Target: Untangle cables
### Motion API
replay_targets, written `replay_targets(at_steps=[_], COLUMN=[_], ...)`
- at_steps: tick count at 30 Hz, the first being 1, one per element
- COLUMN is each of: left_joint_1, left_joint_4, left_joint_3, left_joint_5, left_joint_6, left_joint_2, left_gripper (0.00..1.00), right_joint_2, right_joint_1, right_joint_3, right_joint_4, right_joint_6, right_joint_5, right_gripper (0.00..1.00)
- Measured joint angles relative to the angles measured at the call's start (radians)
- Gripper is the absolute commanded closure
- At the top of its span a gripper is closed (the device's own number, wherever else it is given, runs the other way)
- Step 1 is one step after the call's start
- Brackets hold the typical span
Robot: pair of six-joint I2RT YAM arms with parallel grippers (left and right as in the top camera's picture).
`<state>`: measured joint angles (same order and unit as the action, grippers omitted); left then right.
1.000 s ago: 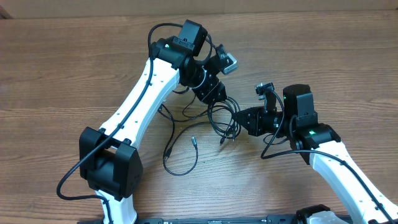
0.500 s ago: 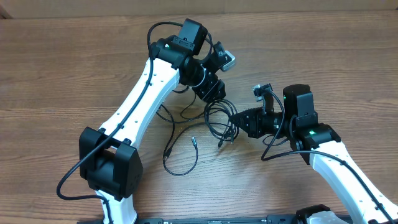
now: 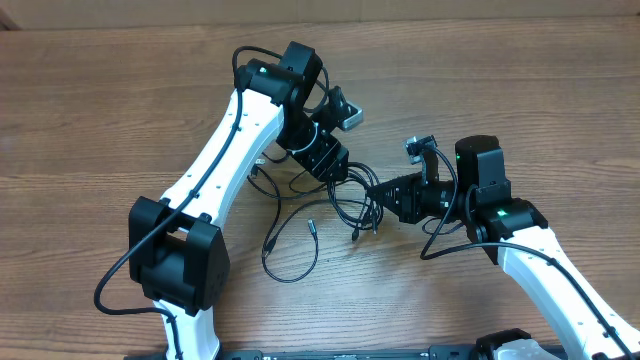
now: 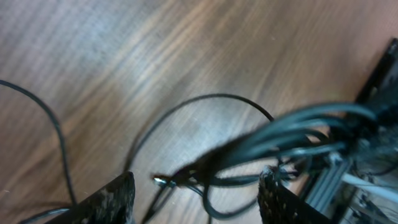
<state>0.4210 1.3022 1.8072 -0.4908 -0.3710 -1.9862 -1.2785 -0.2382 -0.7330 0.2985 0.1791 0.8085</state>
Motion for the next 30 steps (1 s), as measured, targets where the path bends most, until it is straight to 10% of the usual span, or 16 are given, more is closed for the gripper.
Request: replay_targets(at_steps=[9, 18, 30], left_joint_1=[0.000, 0.000, -0.003], left_joint_4=[-0.028, -0.051, -0.071], left_joint_3=[0.000, 0.000, 0.022], left_joint_5=[-0.050, -0.060, -0.087], left_joint_6=[-0.046, -0.060, -0.067], left_joint_2=[-0.002, -0.078, -0.103], left_gripper=[0.41, 0.78, 0.93], right_joint_2=[0.000, 0.000, 0.000], right_joint_1=[0.000, 0.000, 0.000], right_joint_3=[0.000, 0.000, 0.000], right_joint_4=[0.001, 0.001, 0.002], right_joint_6=[0.000, 0.000, 0.000], right_joint_5=[0.000, -0.001, -0.003], right_gripper=[0.96, 0.96, 0.96])
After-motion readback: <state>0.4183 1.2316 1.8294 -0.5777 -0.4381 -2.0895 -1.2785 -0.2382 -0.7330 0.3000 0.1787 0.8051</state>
